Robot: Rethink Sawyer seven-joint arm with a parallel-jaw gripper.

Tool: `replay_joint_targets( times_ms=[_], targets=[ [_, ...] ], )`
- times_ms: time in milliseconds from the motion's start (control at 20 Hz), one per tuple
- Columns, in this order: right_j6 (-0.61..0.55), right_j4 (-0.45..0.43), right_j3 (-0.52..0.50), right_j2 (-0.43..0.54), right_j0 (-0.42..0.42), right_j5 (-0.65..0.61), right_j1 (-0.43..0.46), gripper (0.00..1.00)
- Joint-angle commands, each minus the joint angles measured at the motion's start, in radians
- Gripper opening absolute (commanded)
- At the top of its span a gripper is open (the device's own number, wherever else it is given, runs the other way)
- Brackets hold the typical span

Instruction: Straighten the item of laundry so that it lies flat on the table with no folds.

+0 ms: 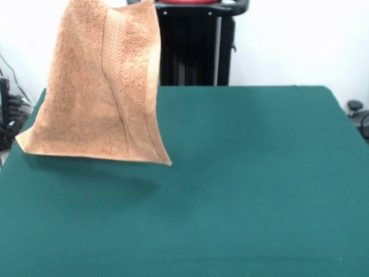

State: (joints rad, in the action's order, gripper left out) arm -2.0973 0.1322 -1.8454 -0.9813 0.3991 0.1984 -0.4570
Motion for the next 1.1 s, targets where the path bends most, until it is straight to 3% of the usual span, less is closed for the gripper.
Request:
replay_joint_targets(
  times_ms=[50,350,750,1100],
  targets=[
    [-0.040,0.007,0.166,0.124,0.009,-0.210,-0.002,0.00],
    [-0.096,0.083,0.237,-0.053,0.083,-0.136,0.116,0.00],
    [-0.120,0.135,0.320,-0.094,0.072,-0.159,0.180,0.00],
    [-0.147,0.181,0.319,-0.115,0.080,-0.165,0.235,0.00]
  ],
)
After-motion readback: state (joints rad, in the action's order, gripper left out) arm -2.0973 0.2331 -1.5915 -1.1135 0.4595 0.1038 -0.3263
